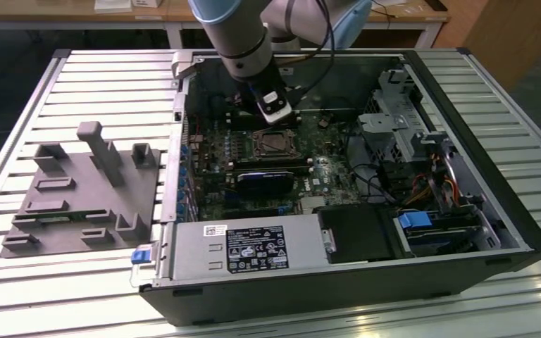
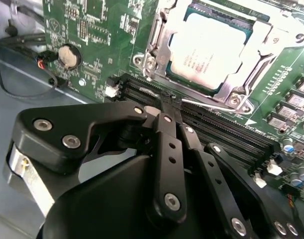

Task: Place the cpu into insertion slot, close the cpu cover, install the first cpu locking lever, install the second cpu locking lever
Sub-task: 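Install the first cpu locking lever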

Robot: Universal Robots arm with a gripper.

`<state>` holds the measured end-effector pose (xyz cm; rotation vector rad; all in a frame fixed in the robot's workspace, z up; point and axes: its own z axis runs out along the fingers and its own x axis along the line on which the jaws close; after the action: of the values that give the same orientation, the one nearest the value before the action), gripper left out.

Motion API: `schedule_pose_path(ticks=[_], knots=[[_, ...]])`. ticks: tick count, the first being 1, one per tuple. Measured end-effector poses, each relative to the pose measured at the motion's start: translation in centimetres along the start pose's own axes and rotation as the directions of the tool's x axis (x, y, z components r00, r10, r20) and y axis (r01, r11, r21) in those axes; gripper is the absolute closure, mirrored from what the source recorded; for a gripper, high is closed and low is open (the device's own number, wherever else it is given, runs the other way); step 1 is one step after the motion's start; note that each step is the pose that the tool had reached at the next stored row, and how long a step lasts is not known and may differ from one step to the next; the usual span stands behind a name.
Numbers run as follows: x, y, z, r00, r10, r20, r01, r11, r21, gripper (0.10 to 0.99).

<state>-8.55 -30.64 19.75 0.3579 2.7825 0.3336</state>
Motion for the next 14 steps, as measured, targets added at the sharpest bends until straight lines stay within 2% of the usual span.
schedule_pose_path(ticks=[14], knots=[[0.25,0.09,0.64,0.9986,0.05,0.017,-0.051,0.9985,0.021,0.984]])
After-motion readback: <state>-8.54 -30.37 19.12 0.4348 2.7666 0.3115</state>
